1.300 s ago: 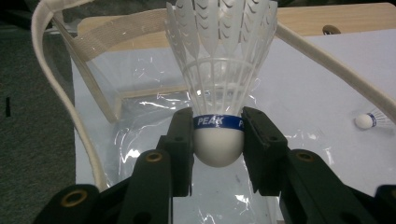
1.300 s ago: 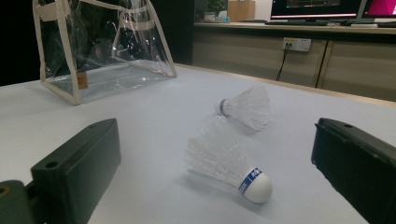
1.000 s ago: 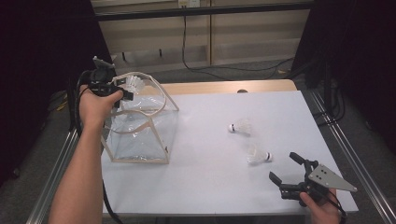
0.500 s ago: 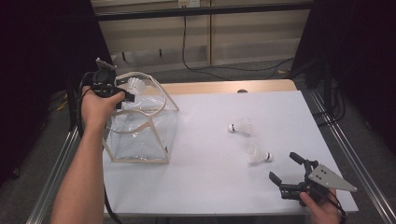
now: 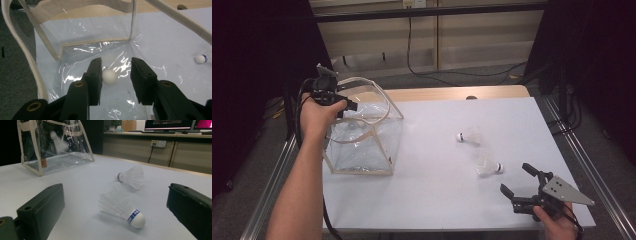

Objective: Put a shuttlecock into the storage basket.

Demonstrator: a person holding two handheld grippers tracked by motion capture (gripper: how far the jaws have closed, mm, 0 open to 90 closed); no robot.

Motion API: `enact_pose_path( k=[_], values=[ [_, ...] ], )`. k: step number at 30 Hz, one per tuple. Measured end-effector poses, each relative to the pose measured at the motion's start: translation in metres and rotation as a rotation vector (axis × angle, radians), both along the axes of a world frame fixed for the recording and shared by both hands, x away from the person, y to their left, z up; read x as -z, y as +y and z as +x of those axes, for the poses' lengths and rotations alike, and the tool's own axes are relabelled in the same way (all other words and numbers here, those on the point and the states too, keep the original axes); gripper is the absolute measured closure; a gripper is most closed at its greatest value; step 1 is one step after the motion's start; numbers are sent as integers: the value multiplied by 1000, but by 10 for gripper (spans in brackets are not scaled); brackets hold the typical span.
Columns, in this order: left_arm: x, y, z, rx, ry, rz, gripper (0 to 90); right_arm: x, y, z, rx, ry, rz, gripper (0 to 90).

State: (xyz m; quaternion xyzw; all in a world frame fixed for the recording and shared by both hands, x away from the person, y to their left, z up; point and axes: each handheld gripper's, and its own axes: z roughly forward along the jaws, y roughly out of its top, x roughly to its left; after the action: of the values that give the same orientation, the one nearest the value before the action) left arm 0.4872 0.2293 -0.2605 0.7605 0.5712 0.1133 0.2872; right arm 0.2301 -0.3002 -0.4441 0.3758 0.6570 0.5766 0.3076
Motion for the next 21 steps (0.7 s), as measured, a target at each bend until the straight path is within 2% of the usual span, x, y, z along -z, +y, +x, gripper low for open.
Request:
enact_pose_path(
  k=[6, 13, 21],
  values=[
    [-2, -1, -1, 2, -6, -12, 559, 0, 0, 0, 0, -2, -1, 11],
    [-6, -2, -3, 15, -17, -32, 539, 0, 0, 0, 1, -1, -4, 11],
    [-17, -9, -7, 53, -24, -32, 508, 0, 0, 0, 0, -2, -3, 11]
  ],
)
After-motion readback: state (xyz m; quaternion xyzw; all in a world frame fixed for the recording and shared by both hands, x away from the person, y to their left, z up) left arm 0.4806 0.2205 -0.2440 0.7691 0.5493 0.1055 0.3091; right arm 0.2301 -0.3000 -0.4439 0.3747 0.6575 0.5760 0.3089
